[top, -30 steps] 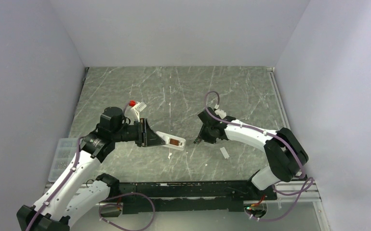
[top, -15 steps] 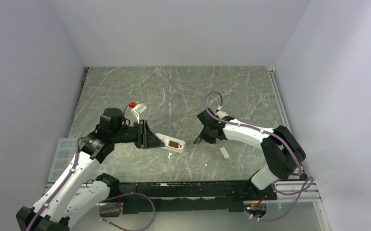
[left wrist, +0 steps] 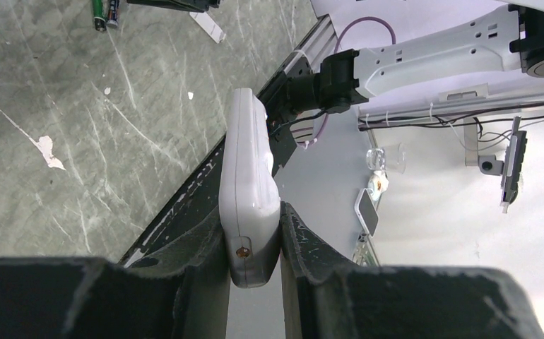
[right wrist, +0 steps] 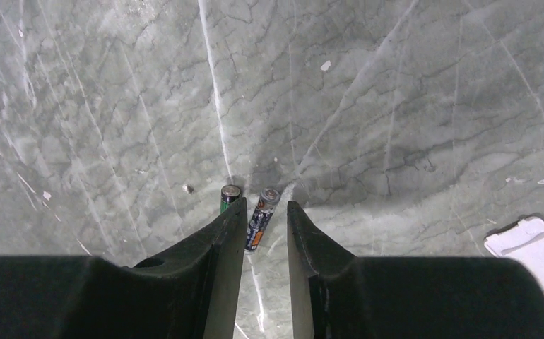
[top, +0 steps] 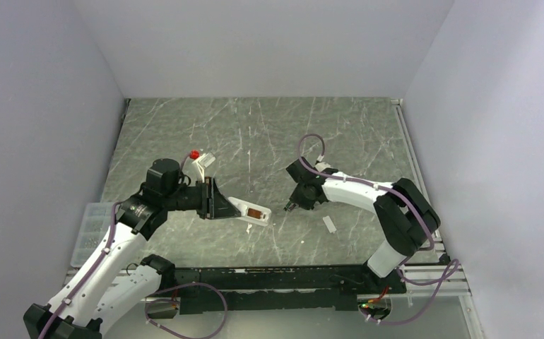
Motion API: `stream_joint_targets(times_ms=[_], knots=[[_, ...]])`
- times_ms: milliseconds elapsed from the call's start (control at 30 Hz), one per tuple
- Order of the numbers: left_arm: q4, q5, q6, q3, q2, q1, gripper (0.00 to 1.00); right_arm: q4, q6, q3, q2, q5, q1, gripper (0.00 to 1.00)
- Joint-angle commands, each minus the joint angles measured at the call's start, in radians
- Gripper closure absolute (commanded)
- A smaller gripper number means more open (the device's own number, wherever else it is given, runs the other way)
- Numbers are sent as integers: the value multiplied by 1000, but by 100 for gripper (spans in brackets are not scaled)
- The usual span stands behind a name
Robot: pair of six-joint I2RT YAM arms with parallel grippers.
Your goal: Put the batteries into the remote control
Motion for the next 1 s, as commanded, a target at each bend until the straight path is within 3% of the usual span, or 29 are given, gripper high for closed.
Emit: stream_joint_targets(times_ms=[0,467,700,967], knots=[[5,34,29,51,-18,-2,100,13,14,41,21,31,-10,70],[0,33,29,44,-26,-2,100,-10,-66,38,81,12,-11,81],[5,33,26,39,-26,-2,100,-12,-105,27,67,5,-11,100],[7,28,25,47,-17,-2,100,-17,-217,6,-10,12,-3,100]])
